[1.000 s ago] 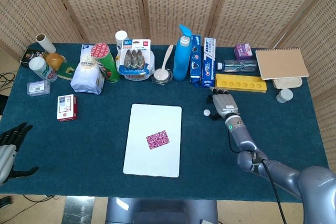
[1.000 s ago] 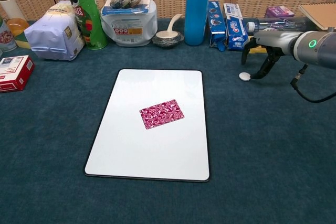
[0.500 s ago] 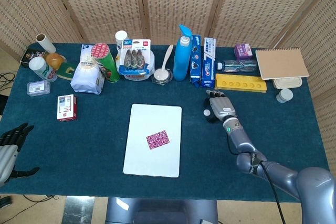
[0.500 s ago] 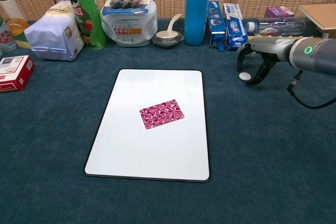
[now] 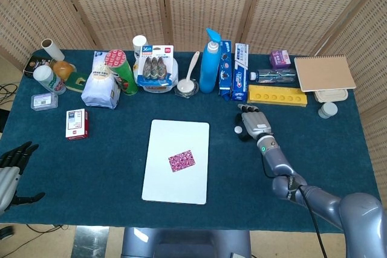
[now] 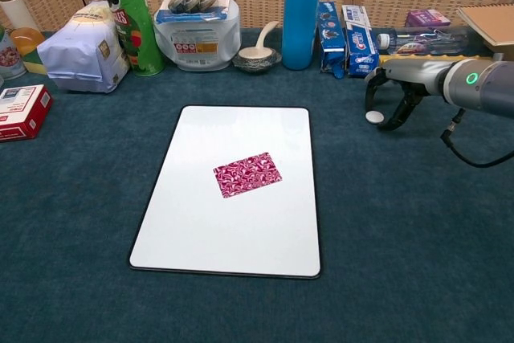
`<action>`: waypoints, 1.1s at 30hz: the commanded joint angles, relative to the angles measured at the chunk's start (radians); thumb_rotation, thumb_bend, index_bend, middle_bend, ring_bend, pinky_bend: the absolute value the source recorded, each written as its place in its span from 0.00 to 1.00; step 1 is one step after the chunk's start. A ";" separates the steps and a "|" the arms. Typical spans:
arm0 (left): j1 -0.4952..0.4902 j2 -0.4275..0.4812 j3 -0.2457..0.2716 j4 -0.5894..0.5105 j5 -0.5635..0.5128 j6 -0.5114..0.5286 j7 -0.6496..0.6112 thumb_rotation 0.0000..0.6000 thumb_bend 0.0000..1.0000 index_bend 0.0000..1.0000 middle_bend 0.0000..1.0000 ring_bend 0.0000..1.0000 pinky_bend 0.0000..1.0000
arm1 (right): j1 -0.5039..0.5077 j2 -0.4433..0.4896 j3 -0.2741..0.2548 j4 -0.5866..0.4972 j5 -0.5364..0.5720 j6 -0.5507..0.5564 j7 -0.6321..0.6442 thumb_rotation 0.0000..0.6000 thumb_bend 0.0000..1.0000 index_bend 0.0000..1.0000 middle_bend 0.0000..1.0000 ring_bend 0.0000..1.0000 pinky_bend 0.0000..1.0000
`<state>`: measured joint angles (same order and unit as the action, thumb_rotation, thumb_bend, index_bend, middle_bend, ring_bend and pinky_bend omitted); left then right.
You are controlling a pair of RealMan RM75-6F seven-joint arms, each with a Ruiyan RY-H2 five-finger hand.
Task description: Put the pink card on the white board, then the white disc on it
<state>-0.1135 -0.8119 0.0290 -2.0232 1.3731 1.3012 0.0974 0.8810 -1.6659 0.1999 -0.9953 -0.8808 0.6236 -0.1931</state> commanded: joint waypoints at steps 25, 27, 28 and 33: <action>-0.003 -0.003 0.003 -0.006 -0.005 -0.005 0.014 1.00 0.08 0.00 0.00 0.00 0.05 | -0.006 -0.015 0.002 0.045 -0.042 -0.029 0.044 1.00 0.36 0.45 0.09 0.09 0.10; -0.003 -0.003 0.003 -0.006 -0.005 -0.006 0.015 1.00 0.08 0.00 0.00 0.00 0.05 | -0.007 -0.017 0.002 0.050 -0.044 -0.029 0.045 1.00 0.36 0.46 0.09 0.09 0.10; -0.003 -0.003 0.004 -0.006 -0.004 -0.006 0.015 1.00 0.08 0.00 0.00 0.00 0.05 | -0.008 -0.018 0.003 0.050 -0.046 -0.029 0.046 1.00 0.36 0.46 0.09 0.09 0.10; -0.003 -0.002 0.004 -0.006 -0.004 -0.006 0.016 1.00 0.08 0.00 0.00 0.00 0.05 | -0.012 -0.012 0.003 0.043 -0.054 -0.023 0.049 1.00 0.36 0.46 0.10 0.09 0.10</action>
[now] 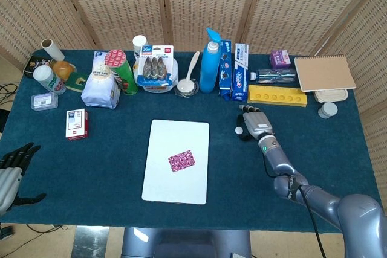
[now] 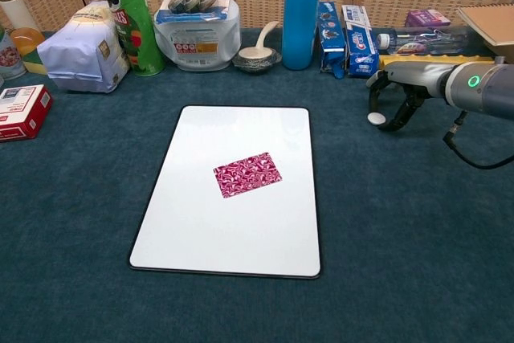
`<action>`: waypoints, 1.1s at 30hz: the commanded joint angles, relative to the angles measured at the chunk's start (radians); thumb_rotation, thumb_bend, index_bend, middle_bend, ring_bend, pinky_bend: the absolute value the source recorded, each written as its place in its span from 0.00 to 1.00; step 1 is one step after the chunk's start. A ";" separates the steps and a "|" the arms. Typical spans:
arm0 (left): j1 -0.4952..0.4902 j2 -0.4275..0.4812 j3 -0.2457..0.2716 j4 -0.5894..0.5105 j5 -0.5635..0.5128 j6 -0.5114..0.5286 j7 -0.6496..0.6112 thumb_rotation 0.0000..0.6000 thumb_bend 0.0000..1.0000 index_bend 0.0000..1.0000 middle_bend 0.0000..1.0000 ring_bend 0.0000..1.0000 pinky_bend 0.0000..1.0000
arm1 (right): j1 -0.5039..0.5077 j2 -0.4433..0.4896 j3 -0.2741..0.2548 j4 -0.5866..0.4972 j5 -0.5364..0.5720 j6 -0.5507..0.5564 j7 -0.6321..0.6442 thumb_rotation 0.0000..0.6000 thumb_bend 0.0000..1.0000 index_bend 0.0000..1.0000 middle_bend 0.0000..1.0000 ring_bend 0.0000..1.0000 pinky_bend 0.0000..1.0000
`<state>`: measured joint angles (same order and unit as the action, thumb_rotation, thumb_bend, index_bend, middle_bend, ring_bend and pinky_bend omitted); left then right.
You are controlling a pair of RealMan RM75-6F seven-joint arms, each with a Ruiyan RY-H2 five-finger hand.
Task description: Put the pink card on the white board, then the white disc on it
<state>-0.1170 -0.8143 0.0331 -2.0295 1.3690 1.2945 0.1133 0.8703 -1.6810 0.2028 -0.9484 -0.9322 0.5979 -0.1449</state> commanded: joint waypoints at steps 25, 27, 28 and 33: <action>0.008 0.024 0.013 0.013 0.056 0.007 -0.069 1.00 0.08 0.00 0.00 0.00 0.05 | -0.031 0.154 -0.009 -0.437 -0.096 0.152 -0.075 1.00 0.37 0.46 0.11 0.09 0.14; 0.009 0.028 0.014 0.016 0.063 0.008 -0.083 1.00 0.08 0.00 0.00 0.00 0.05 | -0.022 0.153 -0.007 -0.486 -0.087 0.165 -0.102 1.00 0.37 0.46 0.11 0.09 0.14; 0.009 0.030 0.015 0.018 0.067 0.008 -0.089 1.00 0.08 0.00 0.00 0.00 0.05 | -0.018 0.151 -0.007 -0.505 -0.082 0.171 -0.116 1.00 0.38 0.47 0.11 0.09 0.14; 0.008 0.039 0.017 0.028 0.080 0.004 -0.119 1.00 0.08 0.00 0.00 0.00 0.05 | 0.010 0.121 -0.008 -0.580 -0.037 0.202 -0.199 1.00 0.38 0.47 0.11 0.09 0.14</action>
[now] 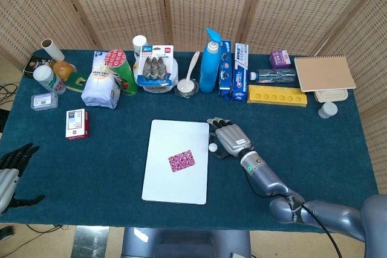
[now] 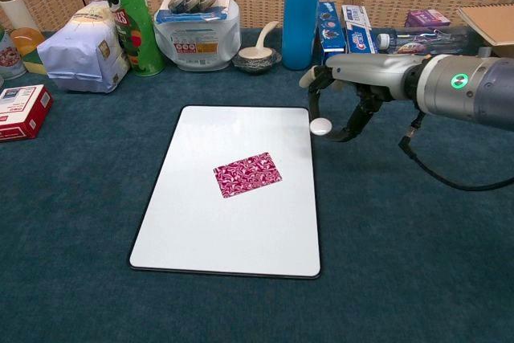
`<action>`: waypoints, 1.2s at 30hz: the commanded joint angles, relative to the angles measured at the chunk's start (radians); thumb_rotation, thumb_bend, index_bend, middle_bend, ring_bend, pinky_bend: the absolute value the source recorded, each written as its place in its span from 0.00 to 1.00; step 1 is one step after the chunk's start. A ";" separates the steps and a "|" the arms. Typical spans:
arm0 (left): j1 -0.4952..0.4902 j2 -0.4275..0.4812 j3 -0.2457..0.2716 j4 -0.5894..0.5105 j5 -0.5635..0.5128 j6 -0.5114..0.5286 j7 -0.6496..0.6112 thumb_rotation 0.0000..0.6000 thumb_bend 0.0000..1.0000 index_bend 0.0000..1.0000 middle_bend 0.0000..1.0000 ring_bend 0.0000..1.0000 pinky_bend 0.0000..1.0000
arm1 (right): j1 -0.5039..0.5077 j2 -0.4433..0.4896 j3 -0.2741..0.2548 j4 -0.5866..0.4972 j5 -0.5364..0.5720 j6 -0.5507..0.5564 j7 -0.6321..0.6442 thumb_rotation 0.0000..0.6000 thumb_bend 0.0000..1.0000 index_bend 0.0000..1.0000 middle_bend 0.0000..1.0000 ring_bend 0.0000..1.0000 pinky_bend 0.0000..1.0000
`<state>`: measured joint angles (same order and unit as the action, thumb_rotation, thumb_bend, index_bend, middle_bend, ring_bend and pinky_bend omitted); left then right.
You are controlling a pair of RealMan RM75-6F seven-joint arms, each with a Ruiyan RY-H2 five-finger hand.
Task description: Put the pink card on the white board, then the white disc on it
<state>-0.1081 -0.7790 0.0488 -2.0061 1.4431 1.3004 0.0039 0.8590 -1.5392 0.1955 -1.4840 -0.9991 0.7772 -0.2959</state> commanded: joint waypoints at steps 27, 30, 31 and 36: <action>-0.017 0.034 0.005 0.041 0.030 -0.036 -0.113 1.00 0.08 0.00 0.00 0.00 0.05 | 0.169 -0.255 0.010 0.013 0.311 0.116 -0.302 1.00 0.38 0.47 0.10 0.08 0.13; -0.018 0.035 0.005 0.042 0.031 -0.037 -0.116 1.00 0.08 0.00 0.00 0.00 0.05 | 0.176 -0.273 0.011 0.034 0.315 0.114 -0.299 1.00 0.38 0.47 0.11 0.08 0.13; -0.018 0.035 0.005 0.041 0.031 -0.037 -0.116 1.00 0.08 0.00 0.00 0.00 0.05 | 0.177 -0.278 0.012 0.041 0.317 0.113 -0.298 1.00 0.38 0.47 0.11 0.08 0.13; -0.017 0.036 0.005 0.041 0.030 -0.036 -0.118 1.00 0.08 0.00 0.00 0.00 0.05 | 0.181 -0.294 0.016 0.064 0.320 0.112 -0.291 1.00 0.38 0.47 0.10 0.08 0.13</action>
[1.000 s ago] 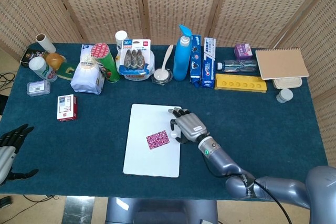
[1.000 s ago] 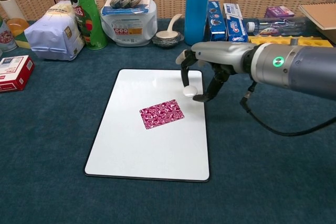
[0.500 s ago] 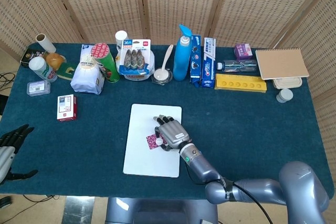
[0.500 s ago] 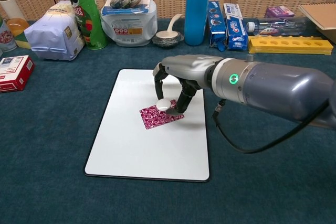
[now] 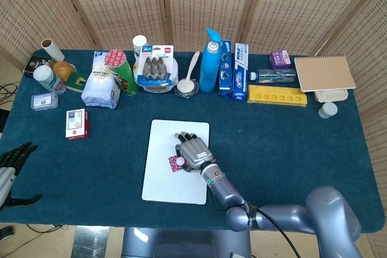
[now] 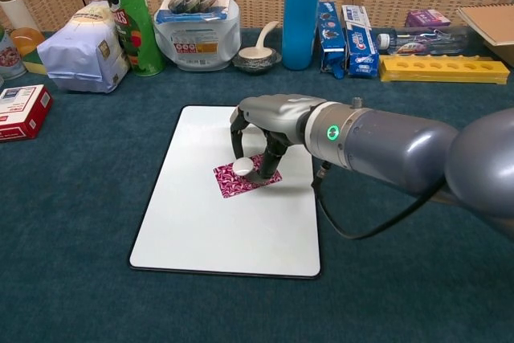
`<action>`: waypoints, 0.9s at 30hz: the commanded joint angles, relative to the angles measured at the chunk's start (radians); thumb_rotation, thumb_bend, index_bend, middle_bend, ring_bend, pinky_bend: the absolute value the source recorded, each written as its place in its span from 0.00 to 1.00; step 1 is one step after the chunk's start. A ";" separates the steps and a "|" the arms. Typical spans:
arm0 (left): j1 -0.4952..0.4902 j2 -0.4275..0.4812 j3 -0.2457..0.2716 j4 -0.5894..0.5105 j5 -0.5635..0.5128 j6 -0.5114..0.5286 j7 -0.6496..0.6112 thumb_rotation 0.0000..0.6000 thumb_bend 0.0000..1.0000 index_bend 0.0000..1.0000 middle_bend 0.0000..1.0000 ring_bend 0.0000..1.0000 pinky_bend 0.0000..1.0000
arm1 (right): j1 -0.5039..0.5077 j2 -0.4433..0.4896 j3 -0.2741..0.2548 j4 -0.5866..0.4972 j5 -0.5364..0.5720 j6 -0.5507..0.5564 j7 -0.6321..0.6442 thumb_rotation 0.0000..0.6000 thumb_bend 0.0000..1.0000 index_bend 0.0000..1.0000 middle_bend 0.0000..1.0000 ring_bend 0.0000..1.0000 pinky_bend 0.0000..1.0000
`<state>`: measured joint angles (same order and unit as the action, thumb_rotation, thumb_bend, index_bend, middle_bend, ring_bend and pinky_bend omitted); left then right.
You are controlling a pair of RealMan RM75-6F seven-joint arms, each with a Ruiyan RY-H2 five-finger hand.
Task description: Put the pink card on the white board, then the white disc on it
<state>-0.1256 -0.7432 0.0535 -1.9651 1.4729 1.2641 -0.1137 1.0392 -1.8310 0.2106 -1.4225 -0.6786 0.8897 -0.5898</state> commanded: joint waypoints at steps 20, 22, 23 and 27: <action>0.000 0.002 -0.001 0.003 -0.004 0.000 -0.008 1.00 0.08 0.00 0.00 0.00 0.05 | -0.088 0.204 -0.011 -0.186 -0.165 0.035 0.115 1.00 0.28 0.06 0.03 0.04 0.09; 0.000 0.000 0.000 0.002 -0.001 -0.001 -0.003 1.00 0.08 0.00 0.00 0.00 0.05 | -0.139 0.283 -0.029 -0.251 -0.259 0.078 0.166 1.00 0.23 0.07 0.04 0.04 0.08; 0.000 0.000 0.001 0.002 0.001 0.000 0.002 1.00 0.08 0.00 0.00 0.00 0.05 | -0.173 0.319 -0.043 -0.267 -0.337 0.102 0.222 1.00 0.19 0.09 0.04 0.04 0.07; 0.003 -0.005 -0.003 -0.003 -0.012 0.007 0.019 1.00 0.08 0.00 0.00 0.00 0.05 | -0.282 0.396 -0.115 -0.206 -0.615 0.231 0.413 1.00 0.07 0.14 0.05 0.02 0.01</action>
<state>-0.1235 -0.7470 0.0522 -1.9660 1.4647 1.2691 -0.0982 0.8752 -1.5440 0.1657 -1.6345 -1.0479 0.9908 -0.3548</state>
